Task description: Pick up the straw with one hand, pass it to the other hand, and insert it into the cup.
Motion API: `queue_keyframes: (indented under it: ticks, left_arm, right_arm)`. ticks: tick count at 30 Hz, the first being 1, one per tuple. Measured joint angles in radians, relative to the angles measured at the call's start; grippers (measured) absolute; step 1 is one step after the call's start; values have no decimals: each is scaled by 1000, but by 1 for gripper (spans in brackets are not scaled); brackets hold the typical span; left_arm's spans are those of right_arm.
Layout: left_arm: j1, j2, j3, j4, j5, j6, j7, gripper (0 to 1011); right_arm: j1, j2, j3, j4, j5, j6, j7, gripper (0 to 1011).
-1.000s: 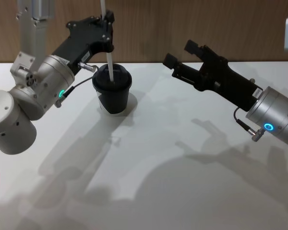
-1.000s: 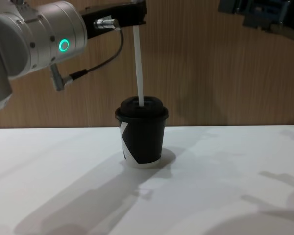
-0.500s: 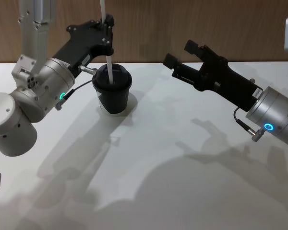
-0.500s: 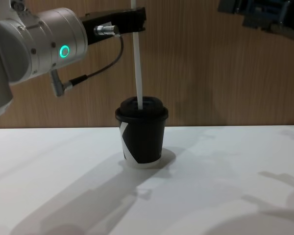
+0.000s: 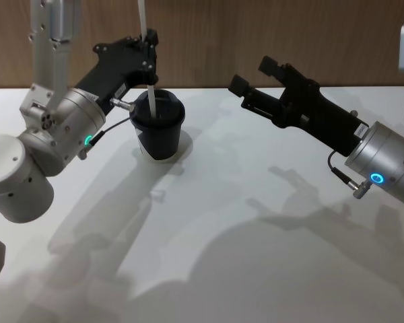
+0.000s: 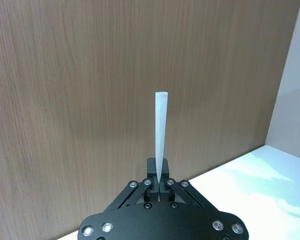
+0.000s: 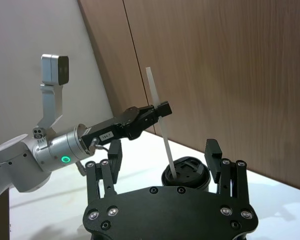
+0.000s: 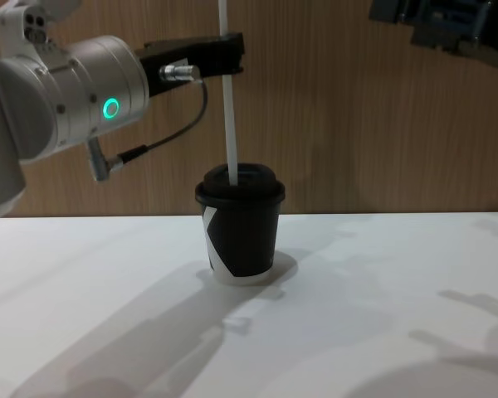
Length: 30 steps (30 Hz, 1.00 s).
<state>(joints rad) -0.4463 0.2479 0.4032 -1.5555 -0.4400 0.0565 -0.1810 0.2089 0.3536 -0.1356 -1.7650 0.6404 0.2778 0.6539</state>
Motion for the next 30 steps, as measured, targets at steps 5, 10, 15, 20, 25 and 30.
queue_keyframes:
  ticks: [5, 10, 15, 20, 25, 30]
  left_arm:
    - [-1, -7, -1, 18, 0, -5, -9, 7]
    - [-3, -16, -2, 36, 0, -7, -18, 7]
    - [-3, -27, -6, 50, -3, -7, -24, 95]
    - [-1, -34, -10, 55, -5, -8, -27, 241]
    - [8, -38, -16, 52, -6, -9, -29, 397]
    - [24, -36, -23, 31, -7, -9, -31, 561]
  right_arm:
    - [0, 0, 0, 0, 0, 0, 0, 1001]
    - [0, 0, 0, 0, 0, 0, 0, 1001]
    - [0, 0, 0, 0, 0, 0, 0, 1001]
    - [0, 0, 0, 0, 0, 0, 0, 1001]
    - [0, 0, 0, 0, 0, 0, 0, 1001]
    - [0, 0, 0, 0, 0, 0, 0, 1001]
